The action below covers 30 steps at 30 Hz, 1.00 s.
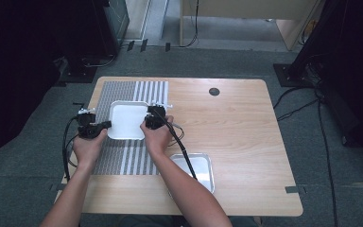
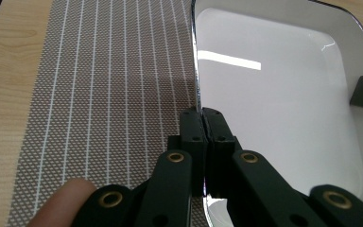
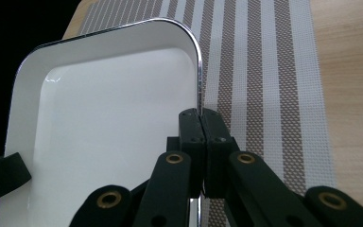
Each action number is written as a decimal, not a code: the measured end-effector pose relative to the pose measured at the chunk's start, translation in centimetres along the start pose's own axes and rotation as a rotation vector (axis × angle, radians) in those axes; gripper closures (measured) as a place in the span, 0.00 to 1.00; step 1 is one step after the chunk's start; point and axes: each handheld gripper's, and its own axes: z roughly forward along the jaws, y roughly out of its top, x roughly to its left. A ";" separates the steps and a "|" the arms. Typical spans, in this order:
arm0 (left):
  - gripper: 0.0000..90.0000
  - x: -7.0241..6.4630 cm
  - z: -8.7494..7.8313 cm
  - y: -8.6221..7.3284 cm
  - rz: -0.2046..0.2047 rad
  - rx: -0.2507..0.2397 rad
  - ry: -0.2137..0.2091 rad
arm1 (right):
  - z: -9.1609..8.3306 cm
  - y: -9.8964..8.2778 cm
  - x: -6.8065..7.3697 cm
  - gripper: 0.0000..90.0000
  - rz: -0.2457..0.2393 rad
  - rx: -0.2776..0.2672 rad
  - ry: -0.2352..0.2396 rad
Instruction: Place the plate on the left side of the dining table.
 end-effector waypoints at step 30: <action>0.97 2.6 4.0 1.5 -0.010 0.082 0.046 | 5.2 1.1 1.1 0.99 -0.016 0.063 -0.073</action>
